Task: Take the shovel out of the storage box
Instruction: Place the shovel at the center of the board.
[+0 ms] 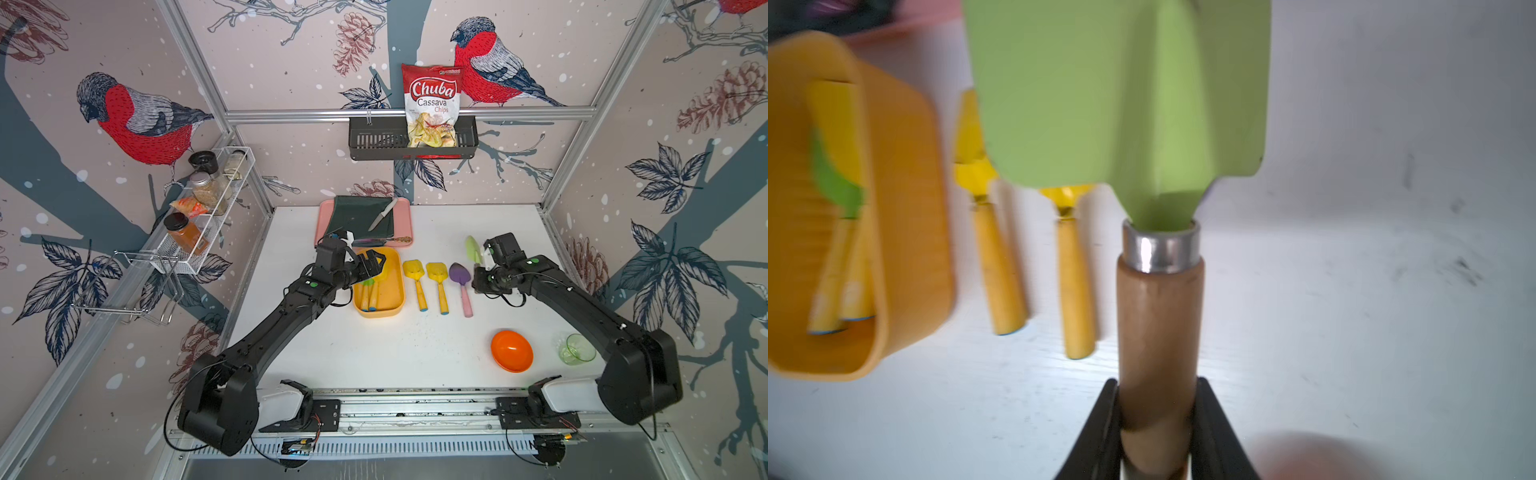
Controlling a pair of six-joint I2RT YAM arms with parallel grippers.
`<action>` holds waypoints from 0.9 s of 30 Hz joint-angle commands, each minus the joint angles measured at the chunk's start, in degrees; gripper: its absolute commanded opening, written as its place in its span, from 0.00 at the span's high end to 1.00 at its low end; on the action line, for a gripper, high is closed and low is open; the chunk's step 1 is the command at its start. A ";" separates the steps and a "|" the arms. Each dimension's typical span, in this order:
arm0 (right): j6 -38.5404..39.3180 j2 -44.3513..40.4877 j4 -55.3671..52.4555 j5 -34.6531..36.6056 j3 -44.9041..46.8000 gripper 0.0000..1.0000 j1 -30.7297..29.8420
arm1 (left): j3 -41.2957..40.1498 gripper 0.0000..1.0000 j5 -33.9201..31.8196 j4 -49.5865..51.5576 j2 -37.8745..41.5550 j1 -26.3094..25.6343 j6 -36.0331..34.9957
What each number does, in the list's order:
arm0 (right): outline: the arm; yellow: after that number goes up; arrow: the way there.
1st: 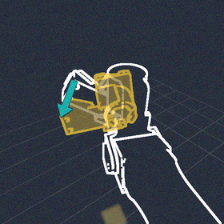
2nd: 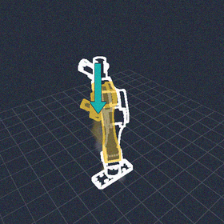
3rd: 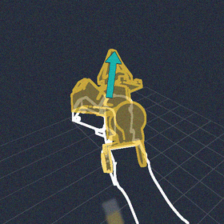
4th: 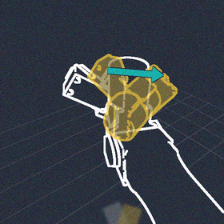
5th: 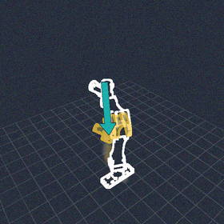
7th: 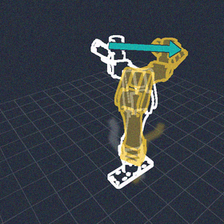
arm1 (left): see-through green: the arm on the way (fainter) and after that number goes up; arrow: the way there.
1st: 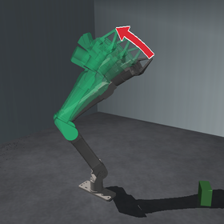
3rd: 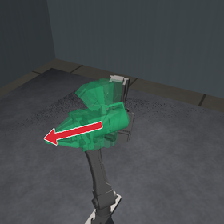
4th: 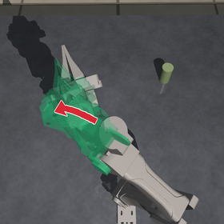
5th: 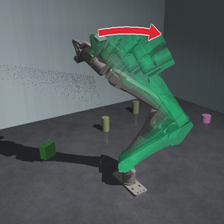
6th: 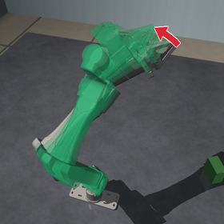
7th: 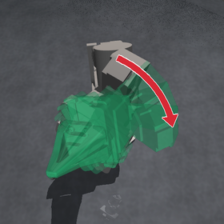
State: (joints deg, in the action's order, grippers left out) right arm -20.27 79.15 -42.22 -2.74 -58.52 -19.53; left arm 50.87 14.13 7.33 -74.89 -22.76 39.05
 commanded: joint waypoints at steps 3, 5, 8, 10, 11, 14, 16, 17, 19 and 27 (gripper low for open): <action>1.91 4.06 -5.18 5.23 -1.65 0.86 2.60 | 2.05 0.15 -3.45 7.23 -4.47 -1.58 -3.77; 1.86 6.65 -6.58 6.10 -1.60 0.85 2.58 | 2.78 0.15 -3.65 8.20 -5.44 -1.67 -4.32; 2.04 10.35 -7.91 7.47 -1.66 0.83 3.02 | 3.16 0.15 -3.50 8.56 -6.47 -1.67 -4.82; 2.18 11.89 -7.73 7.97 -2.01 0.82 2.70 | 2.55 0.15 -2.72 7.64 -6.91 -1.67 -4.69; 2.31 12.59 -7.49 8.16 -2.16 0.82 2.35 | 2.24 0.15 -2.35 7.19 -7.22 -1.67 -4.68; 2.71 14.77 -7.14 8.34 -2.30 0.82 1.11 | 1.69 0.15 -1.91 6.47 -8.22 -1.67 -4.82; 2.80 16.20 -6.83 9.45 -2.52 0.82 -0.05 | 1.42 0.15 -2.21 6.37 -8.64 -1.67 -4.94; 2.81 16.74 -6.59 10.51 -2.56 0.82 -0.85 | 1.34 0.15 -2.59 6.25 -8.69 -1.75 -5.04; 2.70 18.12 -6.82 10.53 -2.82 0.82 -1.54 | 1.12 0.15 -2.41 5.95 -8.68 -1.68 -5.21; 2.03 19.75 -6.44 13.53 -2.61 0.82 -1.61 | 0.54 0.15 -0.42 4.13 -9.36 -1.68 -4.97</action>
State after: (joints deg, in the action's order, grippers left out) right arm -18.00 98.43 -48.05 8.34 -60.75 -21.10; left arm 51.55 12.95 13.02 -83.92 -24.43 34.50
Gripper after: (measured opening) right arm 0.281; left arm 0.852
